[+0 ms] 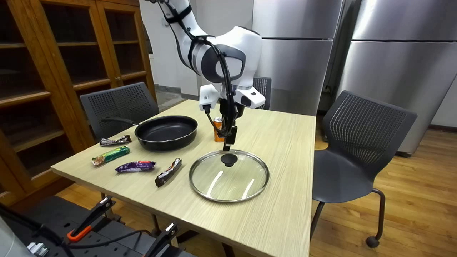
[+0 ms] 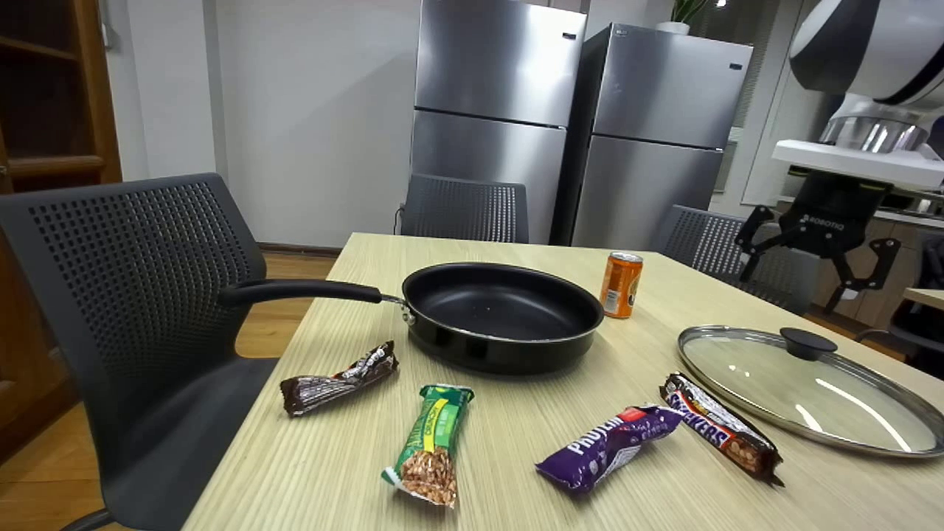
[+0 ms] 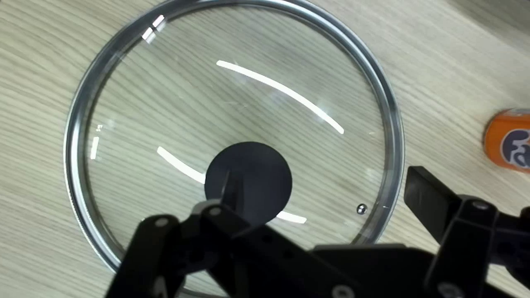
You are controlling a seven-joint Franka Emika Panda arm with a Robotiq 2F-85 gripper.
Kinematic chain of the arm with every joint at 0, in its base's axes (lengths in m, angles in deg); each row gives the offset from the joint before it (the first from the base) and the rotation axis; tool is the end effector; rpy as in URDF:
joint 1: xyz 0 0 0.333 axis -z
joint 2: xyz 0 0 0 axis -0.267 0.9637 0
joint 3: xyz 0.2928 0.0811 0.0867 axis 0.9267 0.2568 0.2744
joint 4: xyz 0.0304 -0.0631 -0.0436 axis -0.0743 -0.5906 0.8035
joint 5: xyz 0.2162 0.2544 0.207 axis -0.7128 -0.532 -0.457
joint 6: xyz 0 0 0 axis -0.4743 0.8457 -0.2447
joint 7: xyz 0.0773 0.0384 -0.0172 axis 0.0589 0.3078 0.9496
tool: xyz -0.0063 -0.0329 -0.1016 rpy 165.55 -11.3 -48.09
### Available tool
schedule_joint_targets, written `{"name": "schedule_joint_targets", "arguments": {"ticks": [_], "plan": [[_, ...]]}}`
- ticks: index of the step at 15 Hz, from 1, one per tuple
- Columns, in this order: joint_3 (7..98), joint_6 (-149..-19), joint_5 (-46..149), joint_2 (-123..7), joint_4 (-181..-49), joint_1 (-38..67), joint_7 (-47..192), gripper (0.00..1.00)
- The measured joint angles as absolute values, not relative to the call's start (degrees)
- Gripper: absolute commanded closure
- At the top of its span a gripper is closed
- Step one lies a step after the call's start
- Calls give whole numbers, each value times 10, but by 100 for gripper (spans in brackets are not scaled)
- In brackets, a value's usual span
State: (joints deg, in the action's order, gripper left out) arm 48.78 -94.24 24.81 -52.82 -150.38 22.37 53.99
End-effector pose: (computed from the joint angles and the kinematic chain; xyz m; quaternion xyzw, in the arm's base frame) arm 0.5202 -0.1429 0.1994 -0.8721 0.4801 0.0393 0.0863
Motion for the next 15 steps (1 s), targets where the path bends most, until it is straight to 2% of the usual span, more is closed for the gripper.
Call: {"name": "schedule_joint_targets", "arguments": {"ticks": [15], "plan": [[526, -875, 378, -582, -1530, 140, 571, 0]]}}
